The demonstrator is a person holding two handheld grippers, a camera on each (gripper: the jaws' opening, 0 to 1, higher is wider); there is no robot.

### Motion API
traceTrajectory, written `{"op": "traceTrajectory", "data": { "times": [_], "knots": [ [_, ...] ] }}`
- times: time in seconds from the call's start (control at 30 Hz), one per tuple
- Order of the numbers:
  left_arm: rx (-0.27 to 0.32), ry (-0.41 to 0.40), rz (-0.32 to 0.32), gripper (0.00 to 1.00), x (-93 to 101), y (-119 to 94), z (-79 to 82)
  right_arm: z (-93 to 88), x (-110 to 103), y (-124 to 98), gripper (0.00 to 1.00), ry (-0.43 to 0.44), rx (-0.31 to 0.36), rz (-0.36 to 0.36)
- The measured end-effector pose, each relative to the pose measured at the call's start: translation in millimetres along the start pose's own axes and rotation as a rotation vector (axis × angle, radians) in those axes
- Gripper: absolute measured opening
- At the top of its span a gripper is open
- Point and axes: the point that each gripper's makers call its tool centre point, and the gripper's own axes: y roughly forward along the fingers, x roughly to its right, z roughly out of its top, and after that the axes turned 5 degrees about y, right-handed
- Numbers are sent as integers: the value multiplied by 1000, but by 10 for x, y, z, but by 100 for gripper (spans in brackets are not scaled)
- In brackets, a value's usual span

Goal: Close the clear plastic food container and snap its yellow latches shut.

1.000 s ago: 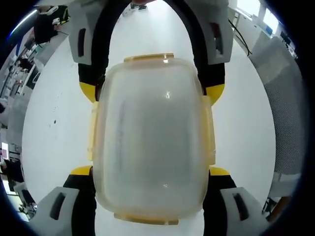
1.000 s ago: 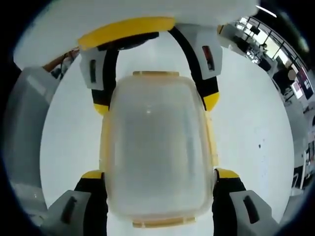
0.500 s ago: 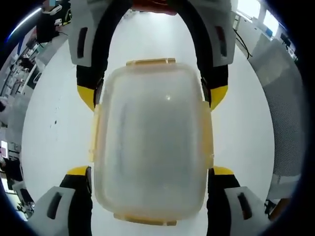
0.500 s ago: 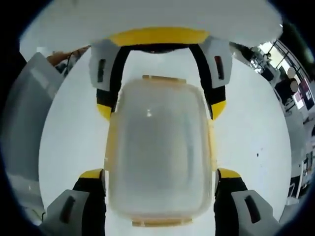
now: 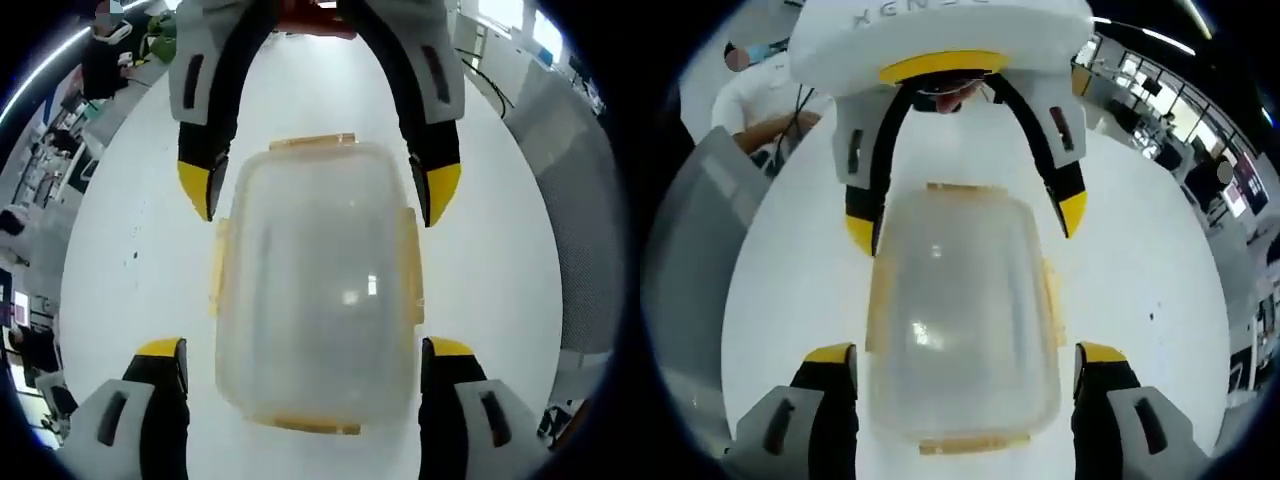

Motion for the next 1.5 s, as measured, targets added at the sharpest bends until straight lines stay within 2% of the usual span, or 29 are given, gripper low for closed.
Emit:
{"op": "traceTrajectory", "data": {
  "times": [0.1, 0.17, 0.2, 0.27, 0.33, 0.4, 0.6, 0.7, 0.77, 0.83, 0.9, 0.93, 0.97, 1.03, 1.23, 1.3, 1.37, 1.5],
  "knots": [
    [12, -11, 19, 98, 1, -44, -43, 12, -37, -47, 91, 21, 37, -9],
    [77, -47, 50, 98, -21, -86, 22, 107, -29, -115, 90, 22, 109, -40],
    [111, -77, 62, 99, -26, -112, 48, 139, -55, -143, 91, 55, 148, -37],
    [154, -109, 83, 99, -42, -145, 78, 131, -78, -167, 91, 107, 177, -47],
    [189, -129, 119, 99, -81, -183, 82, 124, -53, -179, 91, 110, 197, -80],
    [235, -157, 153, 99, -106, -217, 105, 177, -33, -194, 91, 159, 261, -113],
    [334, -238, 206, 98, -76, -280, 142, 243, 23, -280, 93, 236, 372, -203],
    [403, -316, 243, 98, -72, -348, 152, 288, 61, -354, 93, 300, 442, -242],
    [439, -360, 255, 99, -70, -377, 156, 301, 96, -414, 94, 377, 504, -277],
    [493, -406, 283, 99, -95, -418, 169, 305, 112, -445, 94, 437, 550, -292],
    [579, -463, 302, 99, -114, -473, 230, 306, 107, -463, 93, 503, 597, -295],
    [591, -470, 309, 99, -104, -480, 228, 290, 125, -486, 93, 535, 618, -313],
    [607, -464, 330, 99, -118, -493, 235, 268, 149, -502, 94, 538, 620, -339],
    [639, -506, 325, 99, -86, -493, 252, 268, 147, -523, 93, 555, 643, -357],
    [651, -578, 325, 99, -18, -432, 142, 196, 61, -480, 92, 586, 652, -352],
    [639, -606, 324, 98, 1, -421, 91, 166, 45, -481, 92, 587, 646, -358],
    [673, -633, 340, 97, -12, -467, 83, 147, 43, -504, 91, 612, 662, -357],
    [681, -643, 340, 96, 18, -471, 87, 119, 26, -537, 91, 619, 661, -362]
  ]
}}
